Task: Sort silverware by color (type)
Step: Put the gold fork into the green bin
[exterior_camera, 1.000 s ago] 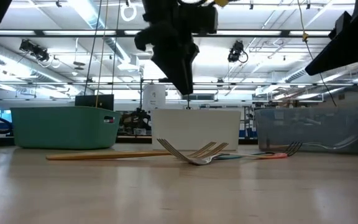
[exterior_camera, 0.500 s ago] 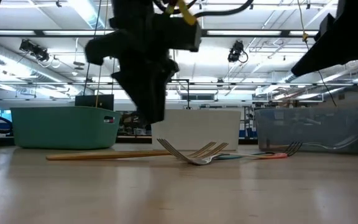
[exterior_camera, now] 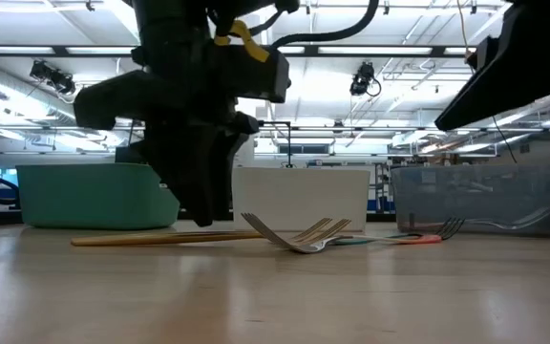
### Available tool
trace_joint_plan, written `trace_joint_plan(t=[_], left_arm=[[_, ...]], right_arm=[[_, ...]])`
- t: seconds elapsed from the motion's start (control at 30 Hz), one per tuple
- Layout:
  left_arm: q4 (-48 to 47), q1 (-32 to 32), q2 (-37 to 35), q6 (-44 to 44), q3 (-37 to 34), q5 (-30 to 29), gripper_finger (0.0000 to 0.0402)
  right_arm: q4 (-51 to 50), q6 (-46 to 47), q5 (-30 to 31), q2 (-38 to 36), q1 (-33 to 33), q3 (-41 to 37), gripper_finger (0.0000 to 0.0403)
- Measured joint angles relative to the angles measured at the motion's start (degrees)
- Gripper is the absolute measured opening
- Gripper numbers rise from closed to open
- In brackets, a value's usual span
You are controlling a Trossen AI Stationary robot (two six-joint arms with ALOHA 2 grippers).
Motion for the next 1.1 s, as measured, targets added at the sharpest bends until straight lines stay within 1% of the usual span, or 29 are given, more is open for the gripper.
trace_joint_plan(t=[0.13,0.23,0.33,0.4,0.5,0.6,0.67,0.73,0.83,0.93,1.1], left_arm=[[4.9,2.1,-1.2,2.6,-3.1,1.0,0.0143],[9.6,4.5,-2.0,2.2,-5.7,4.3,0.0143],[10.2,6.5,-2.1,-0.2,-6.4,7.1,0.0143],[10.7,7.0,-2.2,-0.9,-6.3,7.6,0.0143],[10.7,6.9,-2.3,-1.4,-6.3,7.4,0.0143],[10.8,6.5,-2.1,-2.8,-6.5,5.4,0.0143],[10.5,6.4,-1.6,-3.6,-6.9,5.2,0.0143],[9.8,6.2,-1.5,-5.4,-7.2,5.0,0.0143],[11.5,6.2,-1.6,-9.1,-6.9,4.9,0.0143],[10.5,5.9,-1.6,-12.8,-6.9,4.9,0.0143],[9.4,5.9,-0.8,-15.8,-7.2,5.3,0.0142]], right_arm=[[-5.9,0.3,-0.4,-2.8,-1.7,0.0,0.0066],[-8.6,-1.4,-0.5,-5.7,-3.0,0.0,0.0066],[-8.1,-4.0,-0.8,-7.7,-4.1,0.0,0.0066],[-7.7,-4.2,-1.0,-8.1,-4.8,0.0,0.0066],[-7.4,-4.3,-2.3,-7.7,-5.3,0.0,0.0066],[-6.5,-4.2,-2.6,-6.8,-5.4,0.0,0.0066],[-5.4,-4.1,-3.1,-6.3,-5.5,0.0,0.0066],[-5.7,-4.4,-3.4,-6.0,-5.5,0.0,0.0066],[-5.2,-4.6,-3.7,-5.8,-6.0,0.0,0.0066],[-4.0,-5.5,-4.0,-5.8,-6.1,0.0,0.0066],[-1.8,-6.5,-3.5,-5.8,-6.1,0.0,0.0066]])
